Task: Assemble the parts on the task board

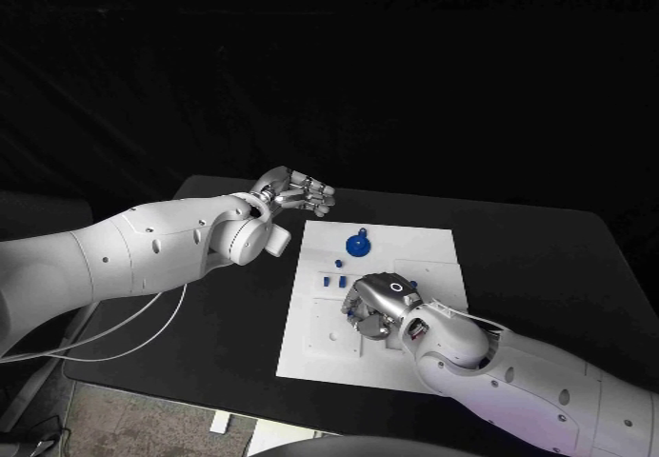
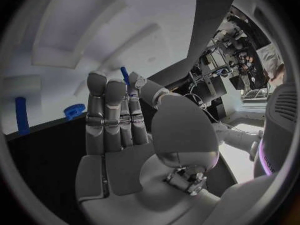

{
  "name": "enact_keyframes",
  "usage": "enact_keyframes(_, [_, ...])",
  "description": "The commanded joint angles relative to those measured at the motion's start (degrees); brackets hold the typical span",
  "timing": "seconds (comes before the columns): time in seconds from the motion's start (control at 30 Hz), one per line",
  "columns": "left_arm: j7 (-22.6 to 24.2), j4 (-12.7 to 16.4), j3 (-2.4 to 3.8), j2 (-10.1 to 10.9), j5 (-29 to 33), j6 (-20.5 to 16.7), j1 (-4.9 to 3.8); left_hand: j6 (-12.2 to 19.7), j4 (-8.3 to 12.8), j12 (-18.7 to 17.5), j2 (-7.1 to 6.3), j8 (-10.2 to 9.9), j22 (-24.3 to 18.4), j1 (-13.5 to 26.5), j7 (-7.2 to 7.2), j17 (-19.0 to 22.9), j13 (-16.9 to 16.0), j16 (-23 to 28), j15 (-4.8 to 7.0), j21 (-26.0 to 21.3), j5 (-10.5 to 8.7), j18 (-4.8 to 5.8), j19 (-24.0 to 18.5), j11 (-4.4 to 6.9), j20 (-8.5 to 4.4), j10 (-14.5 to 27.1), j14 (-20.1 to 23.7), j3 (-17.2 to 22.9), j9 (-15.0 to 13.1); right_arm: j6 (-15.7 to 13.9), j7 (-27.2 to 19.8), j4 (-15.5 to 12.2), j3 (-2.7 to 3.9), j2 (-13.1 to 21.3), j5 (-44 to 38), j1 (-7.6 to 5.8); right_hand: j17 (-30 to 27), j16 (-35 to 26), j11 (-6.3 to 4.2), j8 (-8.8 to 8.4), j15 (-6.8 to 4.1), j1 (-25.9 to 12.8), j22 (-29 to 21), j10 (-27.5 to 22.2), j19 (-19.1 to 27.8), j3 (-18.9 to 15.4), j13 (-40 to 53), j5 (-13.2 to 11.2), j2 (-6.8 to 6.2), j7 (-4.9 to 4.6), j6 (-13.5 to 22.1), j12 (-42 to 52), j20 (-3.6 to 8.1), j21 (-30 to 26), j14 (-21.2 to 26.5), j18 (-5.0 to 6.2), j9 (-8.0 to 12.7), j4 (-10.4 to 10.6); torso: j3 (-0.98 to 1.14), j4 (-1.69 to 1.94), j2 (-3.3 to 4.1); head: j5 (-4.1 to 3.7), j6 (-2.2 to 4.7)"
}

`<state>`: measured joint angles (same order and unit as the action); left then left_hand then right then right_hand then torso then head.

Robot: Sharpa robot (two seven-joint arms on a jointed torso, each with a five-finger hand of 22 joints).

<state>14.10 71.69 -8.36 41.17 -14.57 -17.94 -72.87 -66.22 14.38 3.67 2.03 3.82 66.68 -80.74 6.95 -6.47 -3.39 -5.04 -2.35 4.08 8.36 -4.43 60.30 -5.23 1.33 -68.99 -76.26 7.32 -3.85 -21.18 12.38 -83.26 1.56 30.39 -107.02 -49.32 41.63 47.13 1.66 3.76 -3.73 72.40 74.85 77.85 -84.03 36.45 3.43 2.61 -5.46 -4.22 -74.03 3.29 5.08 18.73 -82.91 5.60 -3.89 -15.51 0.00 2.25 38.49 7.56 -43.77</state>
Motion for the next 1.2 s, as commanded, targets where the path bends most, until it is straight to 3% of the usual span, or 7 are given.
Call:
enact_keyframes(0.03, [0.4, 0.1, 0.04, -0.1, 0.4, 0.7, -0.09, -0.2, 0.1, -0.2, 0.36, -0.2, -0.1, -0.1, -0.16, -0.1, 0.1, 0.2, -0.16, -0.1, -0.23, -0.31, 0.3, -0.06, -0.02, -0.2, -0.1, -0.4, 0.0, 2.2, -0.1, 0.3, -0.38, 0.0, -0.9, 0.22, -0.1, -0.3, -0.66, -0.08, -0.4, 0.0, 0.1, 1.0, -2.2, 0.2, 0.1, 0.1, 0.43, 0.12, -0.2, 0.2, 0.47, 0.4, -0.1, 0.71, -0.1, 0.0, 0.05, -0.03, 0.0, -0.04, -0.01])
enact_keyframes(0.17, [0.4, 0.0, 0.04, -0.1, 0.4, 0.8, -0.09, -0.2, 0.1, -0.2, 0.36, -0.2, -0.1, -0.1, -0.16, -0.1, 0.1, 0.2, -0.16, -0.1, -0.23, -0.31, 0.3, -0.06, -0.02, -0.2, -0.1, -0.4, 0.0, 2.7, 0.0, 0.5, -0.63, -0.1, -1.0, 0.22, -0.1, -0.3, -0.66, -0.08, -0.4, 0.0, 0.1, 1.0, -2.2, 0.2, 0.1, 0.1, 0.43, 0.12, -0.2, 0.2, 0.47, 0.4, -0.1, 0.71, -0.1, 0.0, 0.07, -0.05, 0.02, -0.29, -0.27])
enact_keyframes(0.83, [0.3, -0.1, 0.04, -0.2, 0.4, 0.9, -0.09, -0.1, 0.1, -0.2, 0.44, -0.2, -0.1, -0.1, -0.13, -0.1, 0.1, 0.3, -0.19, -0.1, -0.26, -0.31, 0.3, -0.08, 0.01, -0.1, -0.1, -0.6, 0.0, 4.3, 0.2, 1.5, -1.45, -0.2, -2.0, 0.24, -0.2, -0.3, -0.61, -0.11, -0.34, -0.4, 0.0, 0.7, -2.0, 0.1, 0.1, 0.1, 0.45, 0.06, -0.1, 0.2, 0.41, -0.3, 0.0, 0.68, 0.0, 0.0, 0.01, -0.03, -0.01, -0.68, -0.12])
enact_keyframes(1.2, [0.2, -0.1, 0.04, -0.2, 0.4, 1.1, -0.09, -0.1, 0.1, -0.2, 0.44, -0.2, -0.1, -0.1, -0.13, -0.1, 0.1, 0.3, -0.19, -0.1, -0.26, -0.31, 0.3, -0.08, 0.01, -0.1, -0.1, -0.6, 0.0, 4.3, -0.8, 1.6, -1.67, 0.0, -0.1, 0.22, -1.1, -0.2, 0.74, -0.2, 0.81, -2.1, -0.8, -4.0, -1.9, -3.1, 0.0, 1.4, -0.59, -0.94, 3.9, 0.1, -0.75, -2.3, 0.0, 1.16, 0.2, 0.8, 0.02, -0.01, 0.0, -0.68, -0.01])
